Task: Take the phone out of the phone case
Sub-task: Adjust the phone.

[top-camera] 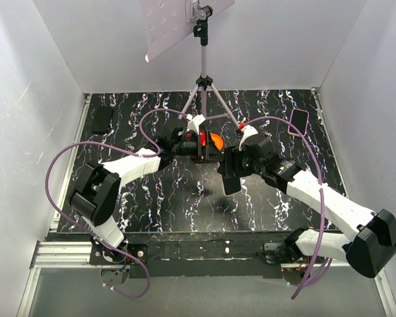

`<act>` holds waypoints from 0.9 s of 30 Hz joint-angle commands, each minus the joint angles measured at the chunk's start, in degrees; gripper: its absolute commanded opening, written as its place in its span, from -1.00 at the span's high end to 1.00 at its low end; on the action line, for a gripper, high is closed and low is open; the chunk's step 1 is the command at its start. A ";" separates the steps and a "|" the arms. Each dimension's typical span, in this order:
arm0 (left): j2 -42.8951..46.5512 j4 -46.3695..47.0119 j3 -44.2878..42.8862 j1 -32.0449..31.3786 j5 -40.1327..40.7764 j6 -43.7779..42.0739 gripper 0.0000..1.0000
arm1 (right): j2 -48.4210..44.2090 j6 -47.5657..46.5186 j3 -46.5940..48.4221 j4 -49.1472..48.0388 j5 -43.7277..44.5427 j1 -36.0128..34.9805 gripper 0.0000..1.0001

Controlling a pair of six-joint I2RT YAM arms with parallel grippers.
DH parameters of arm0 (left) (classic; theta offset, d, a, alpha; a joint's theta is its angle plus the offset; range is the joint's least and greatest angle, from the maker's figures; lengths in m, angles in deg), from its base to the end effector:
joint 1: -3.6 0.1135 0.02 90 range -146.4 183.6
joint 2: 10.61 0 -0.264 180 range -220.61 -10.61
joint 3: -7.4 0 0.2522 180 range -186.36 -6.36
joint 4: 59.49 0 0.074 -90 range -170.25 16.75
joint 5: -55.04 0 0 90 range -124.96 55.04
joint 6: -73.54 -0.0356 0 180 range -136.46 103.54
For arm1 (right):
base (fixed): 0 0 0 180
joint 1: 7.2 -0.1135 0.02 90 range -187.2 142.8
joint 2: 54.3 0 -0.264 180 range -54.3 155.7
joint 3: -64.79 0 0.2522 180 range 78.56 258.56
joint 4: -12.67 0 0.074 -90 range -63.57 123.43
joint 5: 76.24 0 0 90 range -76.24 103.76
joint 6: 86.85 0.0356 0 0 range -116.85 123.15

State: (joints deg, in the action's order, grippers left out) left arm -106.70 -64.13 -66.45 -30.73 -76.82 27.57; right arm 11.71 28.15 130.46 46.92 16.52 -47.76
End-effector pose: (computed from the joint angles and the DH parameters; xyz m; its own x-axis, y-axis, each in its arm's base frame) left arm 0.2931 -0.2289 0.2351 -0.9020 -0.0108 -0.4316 0.3959 0.3781 -0.8369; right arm 0.1949 0.1645 0.2910 -0.6526 -0.0030 -0.7577 -0.3791 0.8671 0.3231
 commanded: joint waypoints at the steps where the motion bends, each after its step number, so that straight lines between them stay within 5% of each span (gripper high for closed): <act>1: 0.91 -1.74 -2.66 -1.35 -0.32 -1.58 -0.34 | -2.21 2.43 2.15 -6.95 -0.13 0.13 0.97; 8: -0.67 0.72 -2.31 -2.94 -2.69 -0.09 -0.16 | 0.51 3.66 4.35 -7.75 -0.48 0.13 0.97; 12: -1.11 0.98 -2.83 -2.94 -4.53 -0.26 0.19 | 0.69 3.75 5.31 -7.75 -0.56 0.13 0.97; 15: -1.20 1.69 -3.18 -3.03 -6.20 -0.17 0.64 | 1.48 3.66 6.63 -5.56 -1.53 0.13 0.97; 17: -1.38 -0.15 -4.23 -2.94 -6.74 -0.96 0.99 | 2.01 3.83 7.95 -2.49 -2.23 0.13 0.43; 19: -1.11 -1.56 -4.76 -2.94 -6.74 -1.23 1.00 | 2.27 4.01 8.48 0.93 -2.41 0.13 -0.37; 20: -1.03 -2.18 -4.94 -2.94 -6.56 -1.32 1.00 | 2.27 4.27 8.74 2.87 -4.07 0.13 -0.56; 27: 0.55 -8.69 -6.44 -1.45 -3.49 -4.74 1.00 | -3.34 3.75 4.28 12.03 -7.50 0.13 -0.65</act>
State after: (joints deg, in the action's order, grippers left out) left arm -108.34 -70.07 -70.82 -33.29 -80.28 25.45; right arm 14.21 31.21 135.39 56.10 13.62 -47.67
